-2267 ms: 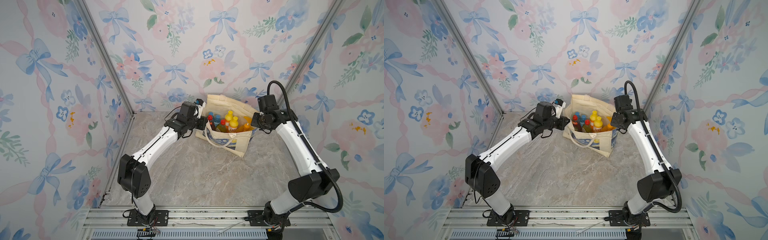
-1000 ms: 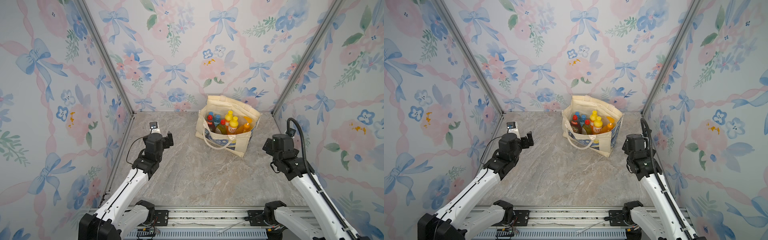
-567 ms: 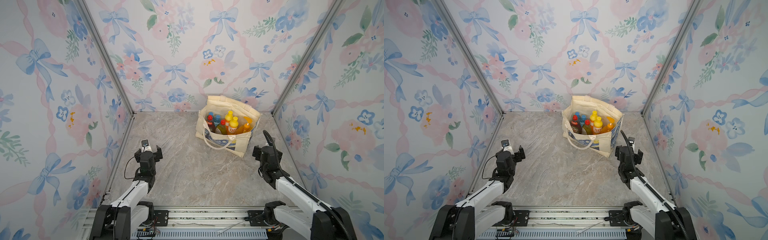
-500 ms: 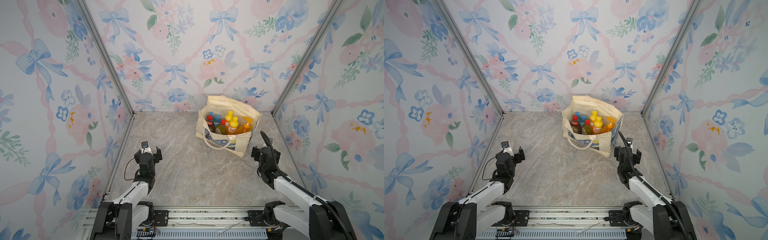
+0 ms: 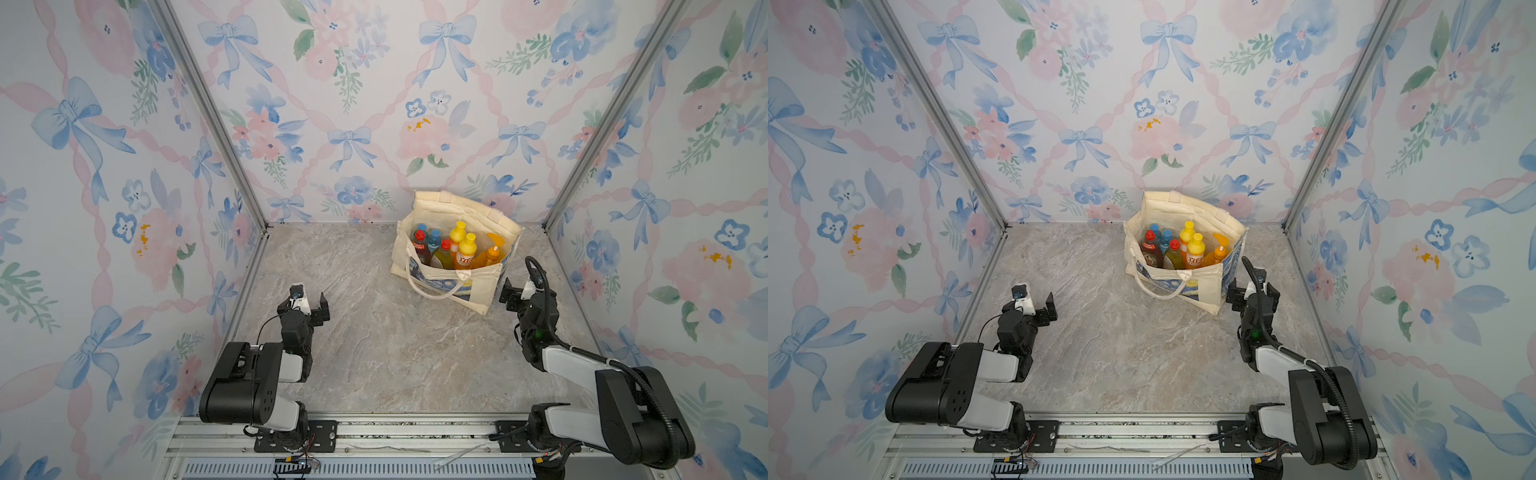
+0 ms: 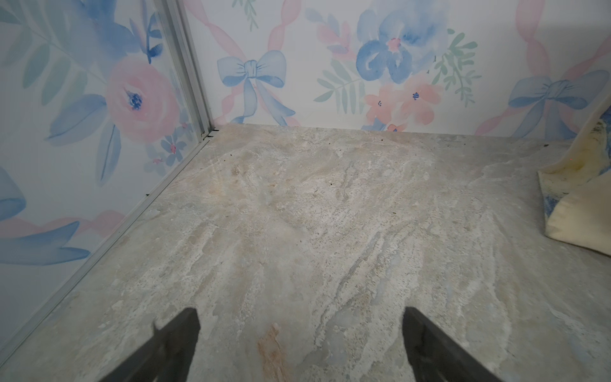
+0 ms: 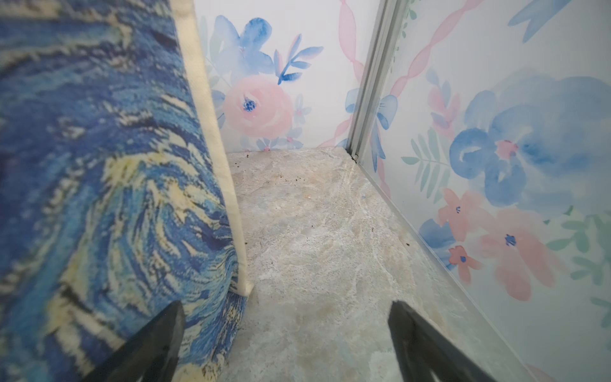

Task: Pack dish soap into the shopping bag
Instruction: Reset both arms

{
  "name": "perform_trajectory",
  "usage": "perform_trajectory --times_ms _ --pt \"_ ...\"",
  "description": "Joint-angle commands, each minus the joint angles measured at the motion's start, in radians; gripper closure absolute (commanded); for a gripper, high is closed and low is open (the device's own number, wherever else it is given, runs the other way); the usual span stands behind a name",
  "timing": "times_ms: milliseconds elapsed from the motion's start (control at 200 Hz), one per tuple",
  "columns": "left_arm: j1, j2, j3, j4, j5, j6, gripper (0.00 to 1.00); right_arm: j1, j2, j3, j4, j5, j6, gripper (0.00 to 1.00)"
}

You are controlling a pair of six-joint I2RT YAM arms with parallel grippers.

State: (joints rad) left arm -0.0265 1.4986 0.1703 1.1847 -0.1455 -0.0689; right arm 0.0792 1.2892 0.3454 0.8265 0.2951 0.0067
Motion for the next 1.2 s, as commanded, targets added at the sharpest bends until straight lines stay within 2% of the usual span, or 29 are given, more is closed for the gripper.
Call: perform_trajectory --times_ms 0,215,445,515,645,760,820,925,1195 --pt "-0.010 0.058 0.013 0.117 0.055 0.047 0.02 -0.021 0.021 0.024 0.066 -0.109 0.001 0.03" --pt "0.003 0.049 0.092 -0.054 0.090 0.046 0.02 -0.047 0.087 0.053 0.131 -0.228 0.007 0.03" --pt "0.007 0.048 0.086 -0.048 0.088 0.038 0.02 -0.049 0.216 0.102 0.200 -0.279 -0.017 0.03" --pt "0.006 0.048 0.087 -0.048 0.085 0.038 0.02 -0.046 0.167 0.111 0.127 -0.273 -0.008 0.03" --pt "0.004 0.048 0.087 -0.049 0.084 0.041 0.02 -0.025 -0.008 0.134 -0.174 -0.242 -0.069 0.03" --pt "0.004 0.047 0.087 -0.048 0.082 0.043 0.02 -0.041 -0.111 0.035 -0.193 -0.209 -0.060 0.03" --pt "0.002 0.048 0.087 -0.048 0.081 0.043 0.02 -0.052 -0.133 -0.028 -0.144 -0.201 -0.040 0.04" --pt "0.003 0.048 0.086 -0.049 0.080 0.043 0.02 -0.056 -0.095 -0.126 0.054 -0.219 -0.026 0.04" --pt "0.001 0.047 0.089 -0.050 0.080 0.042 0.02 -0.059 0.264 -0.149 0.453 -0.272 -0.010 0.04"
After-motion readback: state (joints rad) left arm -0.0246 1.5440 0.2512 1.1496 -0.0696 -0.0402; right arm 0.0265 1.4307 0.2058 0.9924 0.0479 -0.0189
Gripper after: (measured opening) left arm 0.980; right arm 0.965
